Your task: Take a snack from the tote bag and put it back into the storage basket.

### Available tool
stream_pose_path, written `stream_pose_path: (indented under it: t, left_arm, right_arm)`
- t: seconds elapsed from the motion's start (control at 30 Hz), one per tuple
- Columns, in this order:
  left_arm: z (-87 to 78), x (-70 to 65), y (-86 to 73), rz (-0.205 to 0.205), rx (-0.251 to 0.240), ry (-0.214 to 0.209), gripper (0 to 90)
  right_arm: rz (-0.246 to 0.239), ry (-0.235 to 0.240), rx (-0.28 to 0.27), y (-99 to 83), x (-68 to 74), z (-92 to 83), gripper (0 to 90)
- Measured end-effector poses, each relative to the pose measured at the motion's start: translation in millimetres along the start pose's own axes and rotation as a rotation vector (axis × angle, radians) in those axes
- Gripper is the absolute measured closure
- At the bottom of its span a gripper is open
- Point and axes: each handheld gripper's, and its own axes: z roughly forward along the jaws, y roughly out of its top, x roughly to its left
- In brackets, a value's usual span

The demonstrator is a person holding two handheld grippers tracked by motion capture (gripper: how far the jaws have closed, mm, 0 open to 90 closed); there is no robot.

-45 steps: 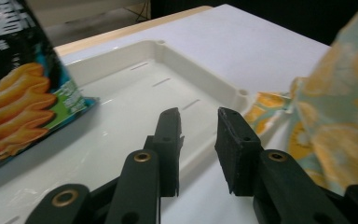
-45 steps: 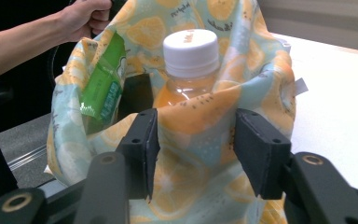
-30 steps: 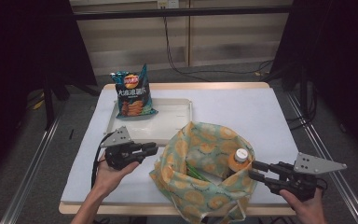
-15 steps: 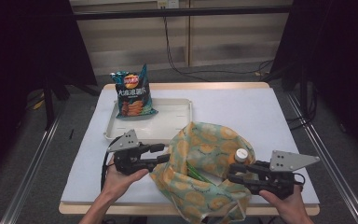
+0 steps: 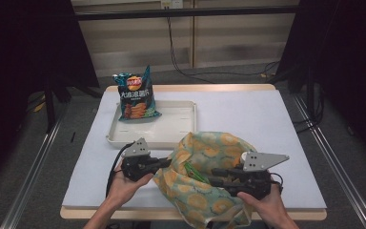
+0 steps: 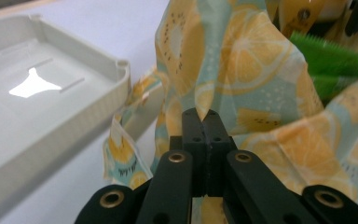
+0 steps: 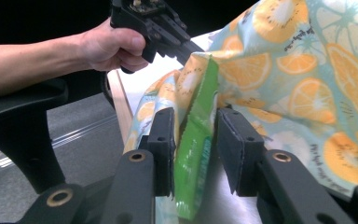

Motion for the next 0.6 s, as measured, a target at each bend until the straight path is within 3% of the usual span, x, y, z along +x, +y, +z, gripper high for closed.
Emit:
stream_pose_path:
  t: [0.17, 0.23, 0.37, 0.6]
  left_arm:
    - [6.7, 3.2, -18.6, -0.020, 0.073, -0.002, 90.0]
    - [3.6, 5.9, -22.1, -0.052, 0.059, -0.019, 90.0]
    - [-1.3, 6.1, -29.1, -0.040, 0.080, -0.010, 90.0]
    - [-8.8, 2.0, -33.9, -0.052, 0.047, -0.025, 88.5]
  right_arm:
    - [-0.005, 0.007, 0.027, -1.5, 3.4, 11.1, 67.4]
    - [-0.001, 0.009, 0.038, -4.0, 3.0, 13.7, 66.9]
    - [0.012, 0.004, 0.049, -7.9, 1.9, 16.8, 64.9]
    - [0.016, -0.001, 0.018, -2.1, 1.4, 13.4, 68.6]
